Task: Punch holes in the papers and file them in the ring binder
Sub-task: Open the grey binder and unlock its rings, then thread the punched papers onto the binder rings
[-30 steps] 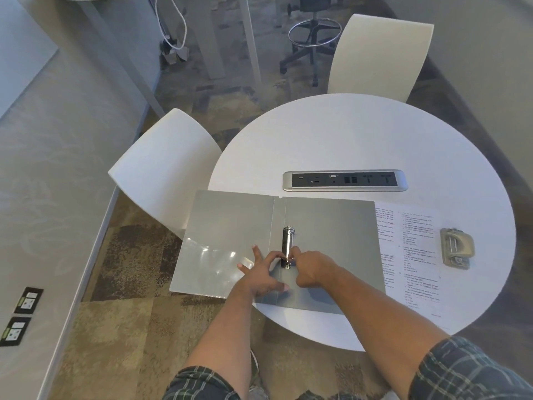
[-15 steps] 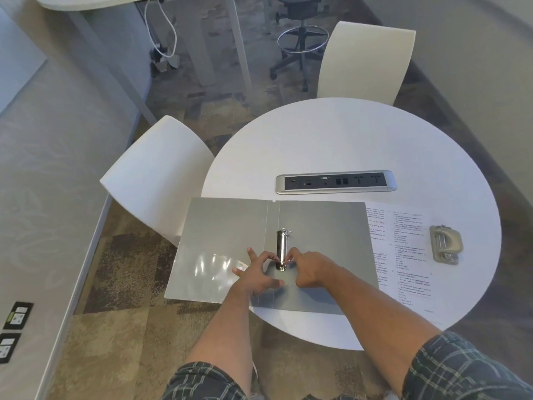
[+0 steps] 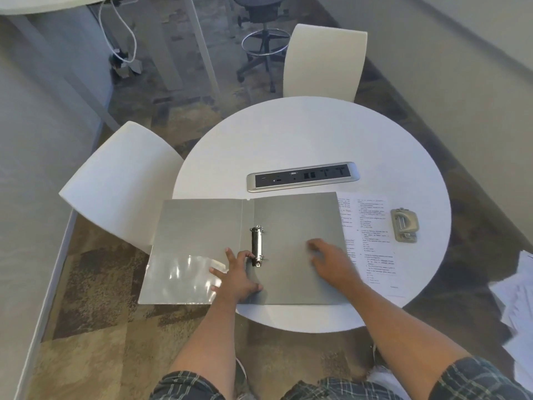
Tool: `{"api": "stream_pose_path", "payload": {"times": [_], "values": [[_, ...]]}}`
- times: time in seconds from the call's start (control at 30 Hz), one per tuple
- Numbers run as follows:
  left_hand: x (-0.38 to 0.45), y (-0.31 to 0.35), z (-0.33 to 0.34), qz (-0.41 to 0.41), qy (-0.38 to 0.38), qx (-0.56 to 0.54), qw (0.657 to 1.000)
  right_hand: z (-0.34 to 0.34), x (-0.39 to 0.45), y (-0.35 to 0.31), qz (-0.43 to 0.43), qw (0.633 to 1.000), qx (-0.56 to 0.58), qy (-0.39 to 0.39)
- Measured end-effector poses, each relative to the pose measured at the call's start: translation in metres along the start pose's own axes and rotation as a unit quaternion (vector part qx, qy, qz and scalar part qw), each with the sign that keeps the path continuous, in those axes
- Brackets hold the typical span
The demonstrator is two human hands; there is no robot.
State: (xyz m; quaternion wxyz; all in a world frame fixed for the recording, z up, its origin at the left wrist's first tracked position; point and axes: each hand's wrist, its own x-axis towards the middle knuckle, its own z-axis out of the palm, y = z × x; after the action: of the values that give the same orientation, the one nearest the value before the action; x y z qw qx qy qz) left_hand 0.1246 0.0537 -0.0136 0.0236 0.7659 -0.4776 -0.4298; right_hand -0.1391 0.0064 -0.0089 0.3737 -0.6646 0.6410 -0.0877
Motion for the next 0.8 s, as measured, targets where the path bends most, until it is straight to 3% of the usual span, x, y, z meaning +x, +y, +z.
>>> {"api": "stream_pose_path", "payload": {"times": [0.1,0.17,0.23,0.3,0.6,0.8], "values": [[-0.002,0.001,0.000,-0.003,0.005,0.013,1.000,-0.021,-0.020,0.039,0.113,0.971,-0.054,0.206],[-0.003,0.005,0.003,-0.010,0.010,0.032,0.999,-0.030,-0.032,0.059,0.229,0.930,-0.095,0.270],[-0.004,0.009,0.006,-0.019,0.017,0.044,0.999,-0.033,-0.040,0.068,0.338,0.899,-0.095,0.261],[-0.004,0.011,0.007,-0.022,0.018,0.051,0.998,-0.033,-0.043,0.071,0.392,0.889,-0.083,0.222],[-0.005,0.012,0.009,-0.034,0.023,0.071,0.997,-0.041,-0.032,0.070,0.393,0.897,-0.043,0.195],[-0.004,0.014,0.009,-0.051,0.017,0.091,0.994,-0.049,-0.022,0.078,0.419,0.886,0.083,0.180]]}}
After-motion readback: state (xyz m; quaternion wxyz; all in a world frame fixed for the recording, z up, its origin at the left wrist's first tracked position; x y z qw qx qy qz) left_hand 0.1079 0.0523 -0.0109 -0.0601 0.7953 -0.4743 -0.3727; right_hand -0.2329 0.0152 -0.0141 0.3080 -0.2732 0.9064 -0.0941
